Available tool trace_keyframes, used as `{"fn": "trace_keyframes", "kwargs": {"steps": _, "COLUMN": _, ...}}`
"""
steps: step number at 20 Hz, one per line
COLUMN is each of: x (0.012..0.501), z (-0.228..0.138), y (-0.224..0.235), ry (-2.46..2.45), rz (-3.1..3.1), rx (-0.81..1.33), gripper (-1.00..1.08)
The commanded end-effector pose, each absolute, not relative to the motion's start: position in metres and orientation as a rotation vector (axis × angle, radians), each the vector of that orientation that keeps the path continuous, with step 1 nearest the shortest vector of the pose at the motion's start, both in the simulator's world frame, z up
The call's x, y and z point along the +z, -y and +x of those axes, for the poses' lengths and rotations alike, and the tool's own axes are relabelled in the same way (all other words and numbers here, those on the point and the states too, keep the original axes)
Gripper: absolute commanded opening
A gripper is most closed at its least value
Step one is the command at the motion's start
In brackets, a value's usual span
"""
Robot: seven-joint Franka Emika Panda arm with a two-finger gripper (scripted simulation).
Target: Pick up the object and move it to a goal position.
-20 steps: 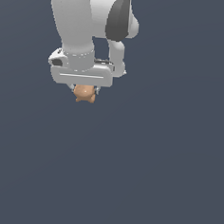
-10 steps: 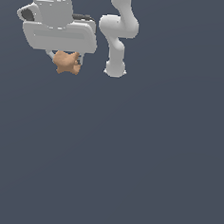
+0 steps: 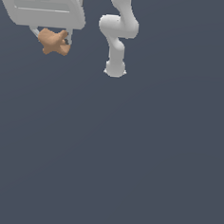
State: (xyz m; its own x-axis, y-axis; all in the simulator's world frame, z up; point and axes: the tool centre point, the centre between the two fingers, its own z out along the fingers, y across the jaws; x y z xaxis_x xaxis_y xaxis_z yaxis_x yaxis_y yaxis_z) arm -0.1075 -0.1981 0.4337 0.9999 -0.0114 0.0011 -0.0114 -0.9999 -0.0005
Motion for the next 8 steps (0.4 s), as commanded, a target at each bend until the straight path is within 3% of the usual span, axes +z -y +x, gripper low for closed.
{"fn": "trace_keyframes", "kwargs": {"steps": 1, "x": 0.4402, "z": -0.1095, "y": 0.2017, "ry": -0.016, "rz": -3.142, "rx": 0.000, "gripper": -1.00}}
{"fn": "trace_keyframes", "kwargs": {"steps": 8, "x": 0.4409, "z": -0.1085, "y": 0.2028, "ry": -0.016, "rz": -3.142, "rx": 0.000, "gripper": -1.00}}
